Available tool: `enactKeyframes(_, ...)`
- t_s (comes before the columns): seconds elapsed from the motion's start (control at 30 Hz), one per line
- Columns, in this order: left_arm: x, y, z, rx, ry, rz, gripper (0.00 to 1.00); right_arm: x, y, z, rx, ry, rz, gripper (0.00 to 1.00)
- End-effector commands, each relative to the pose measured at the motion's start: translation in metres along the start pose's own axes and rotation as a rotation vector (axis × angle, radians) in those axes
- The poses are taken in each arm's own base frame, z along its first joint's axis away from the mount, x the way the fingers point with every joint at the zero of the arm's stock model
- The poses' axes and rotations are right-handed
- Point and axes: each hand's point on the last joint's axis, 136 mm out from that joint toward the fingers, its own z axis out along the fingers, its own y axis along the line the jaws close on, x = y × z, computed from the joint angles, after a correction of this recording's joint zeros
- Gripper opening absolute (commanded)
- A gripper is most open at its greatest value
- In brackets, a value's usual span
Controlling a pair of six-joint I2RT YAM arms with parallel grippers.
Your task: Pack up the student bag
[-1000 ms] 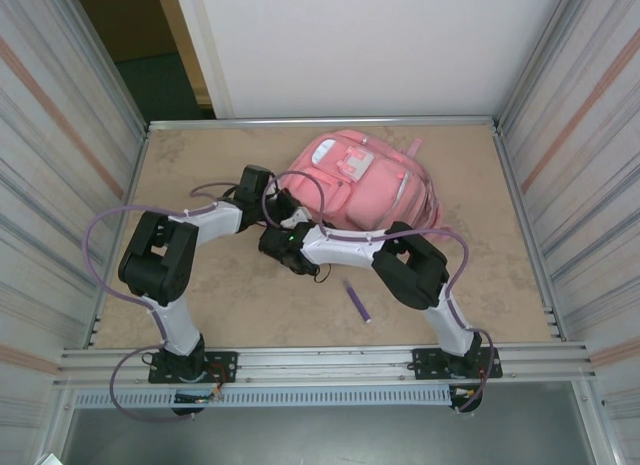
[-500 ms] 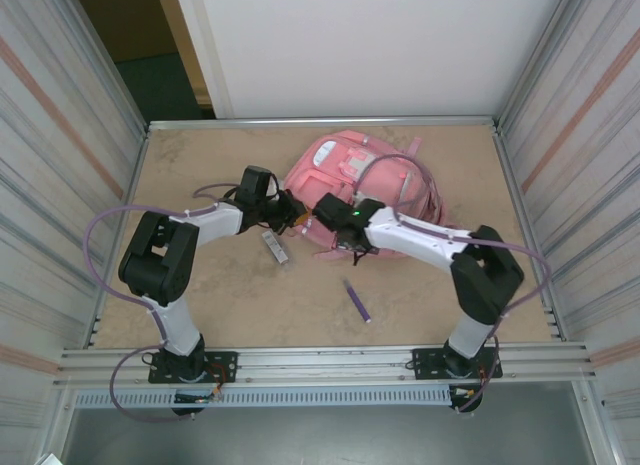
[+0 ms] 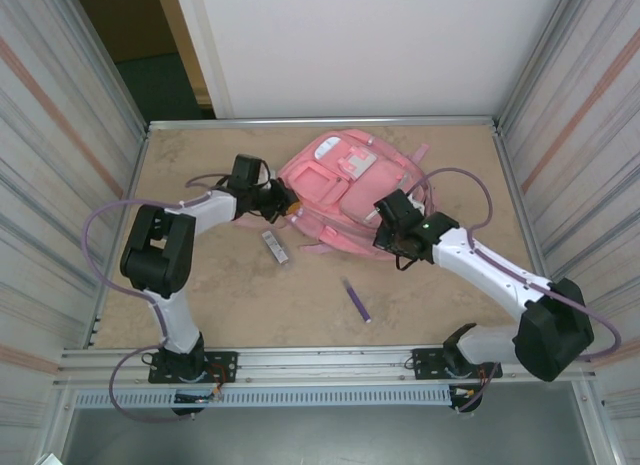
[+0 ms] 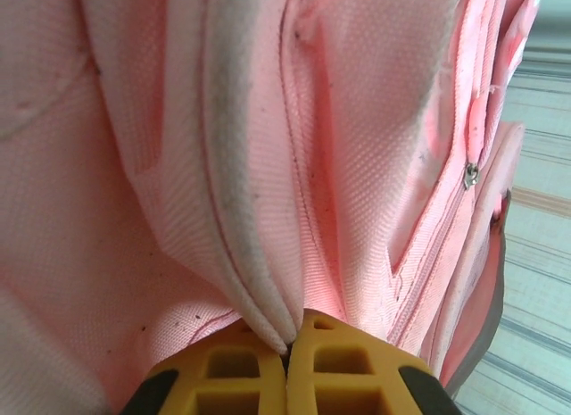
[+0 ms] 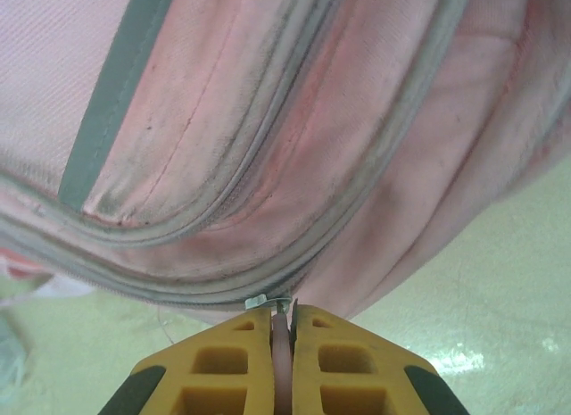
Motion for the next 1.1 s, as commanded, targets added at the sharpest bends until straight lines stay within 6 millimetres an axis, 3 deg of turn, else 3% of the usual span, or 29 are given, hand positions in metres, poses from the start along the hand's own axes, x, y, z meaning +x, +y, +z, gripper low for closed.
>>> enactKeyframes(0.0, -0.054, 0.006, -0.008, -0.065, -0.135, 0.041, 0.00, 0.007, 0.006, -0.008, -0.102, 0.044, -0.157, 0.00)
enactKeyframes(0.2, -0.088, -0.028, 0.026, -0.009, -0.042, 0.166, 0.00, 0.003, 0.052, -0.014, -0.288, 0.057, -0.202, 0.00)
enactKeyframes(0.33, -0.106, -0.035, 0.010, -0.018, -0.136, 0.160, 0.35, -0.001, 0.083, -0.008, -0.349, 0.068, -0.220, 0.00)
enactKeyframes(0.37, -0.104, -0.035, 0.002, -0.025, -0.153, 0.163, 0.38, -0.003, 0.091, -0.005, -0.362, 0.064, -0.225, 0.00)
enactKeyframes(0.43, -0.090, -0.039, -0.019, -0.029, -0.168, 0.176, 0.40, -0.005, 0.104, 0.000, -0.374, 0.068, -0.233, 0.00)
enactKeyframes(0.5, -0.060, -0.032, -0.031, -0.051, -0.159, 0.171, 0.44, -0.005, 0.118, 0.004, -0.386, 0.082, -0.244, 0.00)
enactKeyframes(0.63, 0.010, -0.031, -0.034, -0.047, -0.088, 0.208, 0.54, -0.004, 0.134, 0.009, -0.409, 0.088, -0.255, 0.00)
enactKeyframes(0.73, 0.045, -0.031, -0.026, -0.052, -0.063, 0.217, 0.59, -0.002, 0.138, 0.009, -0.418, 0.095, -0.258, 0.00)
enactKeyframes(0.83, 0.061, -0.038, -0.009, -0.030, -0.047, 0.215, 0.60, 0.006, 0.138, 0.010, -0.423, 0.098, -0.263, 0.00)
enactKeyframes(0.97, 0.068, -0.046, 0.012, 0.002, -0.048, 0.202, 0.57, 0.015, 0.136, 0.013, -0.417, 0.108, -0.255, 0.00)
enactKeyframes(1.07, 0.070, -0.039, 0.021, -0.023, -0.061, 0.187, 0.44, 0.020, 0.133, 0.011, -0.414, 0.119, -0.247, 0.00)
